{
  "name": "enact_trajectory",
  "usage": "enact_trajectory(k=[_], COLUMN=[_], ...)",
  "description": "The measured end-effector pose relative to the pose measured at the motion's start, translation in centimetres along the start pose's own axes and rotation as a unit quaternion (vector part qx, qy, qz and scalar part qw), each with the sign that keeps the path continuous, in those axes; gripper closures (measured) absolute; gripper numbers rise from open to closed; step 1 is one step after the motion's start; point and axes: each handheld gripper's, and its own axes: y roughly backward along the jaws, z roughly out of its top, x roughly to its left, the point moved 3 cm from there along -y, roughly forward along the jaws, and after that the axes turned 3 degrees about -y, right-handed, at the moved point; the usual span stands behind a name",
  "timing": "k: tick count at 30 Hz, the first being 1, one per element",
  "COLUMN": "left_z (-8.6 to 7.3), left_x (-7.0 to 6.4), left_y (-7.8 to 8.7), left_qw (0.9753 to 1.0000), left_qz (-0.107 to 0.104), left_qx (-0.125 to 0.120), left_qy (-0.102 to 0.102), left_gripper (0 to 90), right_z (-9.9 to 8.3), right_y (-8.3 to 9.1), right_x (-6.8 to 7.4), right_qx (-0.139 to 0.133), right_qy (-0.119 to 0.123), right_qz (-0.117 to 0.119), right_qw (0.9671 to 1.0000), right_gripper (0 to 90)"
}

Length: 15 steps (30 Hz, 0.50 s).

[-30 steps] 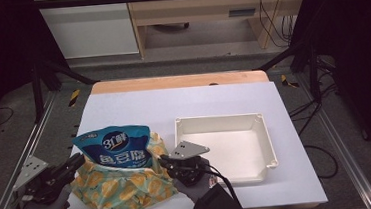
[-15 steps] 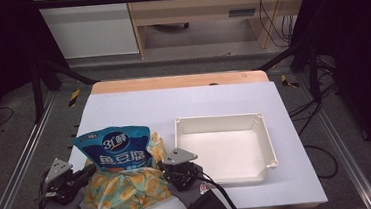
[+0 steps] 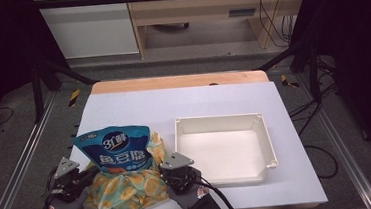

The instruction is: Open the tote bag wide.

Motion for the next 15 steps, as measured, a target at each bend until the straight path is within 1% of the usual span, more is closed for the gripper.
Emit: enact_trajectory(k=[5, 8, 10, 11, 13, 14, 15], left_z=[-0.1, -0.1, -0.1, -0.1, -0.1, -0.1, -0.1], left_x=[0.2, 0.1, 0.1, 0.1, 0.2, 0.2, 0.2], left_y=[-0.4, -0.5, -0.5, -0.5, -0.5, -0.5, -0.5], left_qw=[1.0000, 1.0000, 1.0000, 1.0000, 1.0000, 1.0000, 1.0000], left_qz=[0.002, 0.001, 0.001, 0.001, 0.001, 0.001, 0.001], left_qx=[0.006, 0.006, 0.006, 0.006, 0.007, 0.007, 0.006], left_qy=[-0.001, -0.001, 0.000, 0.000, 0.000, 0.000, 0.000], left_gripper=[85.7, 85.8, 85.8, 85.8, 85.8, 85.8, 85.8], right_z=[-0.5, -0.7, -0.5, -0.5, 0.1, 0.1, 0.3], right_y=[-0.3, -0.3, 0.0, 0.0, 0.8, 0.8, 1.1], right_x=[0.3, 0.3, 0.3, 0.3, 0.7, 0.7, 0.9], right_qx=[0.002, 0.003, -0.007, -0.007, -0.030, -0.030, -0.038], right_qy=[0.003, -0.001, -0.002, -0.002, 0.000, 0.000, 0.002], right_qz=[-0.003, -0.003, 0.005, 0.005, 0.019, 0.019, 0.021], right_qw=[1.0000, 1.0000, 1.0000, 1.0000, 0.9994, 0.9994, 0.9991], right_gripper=[88.1, 87.5, 86.5, 86.5, 85.4, 85.4, 85.3])
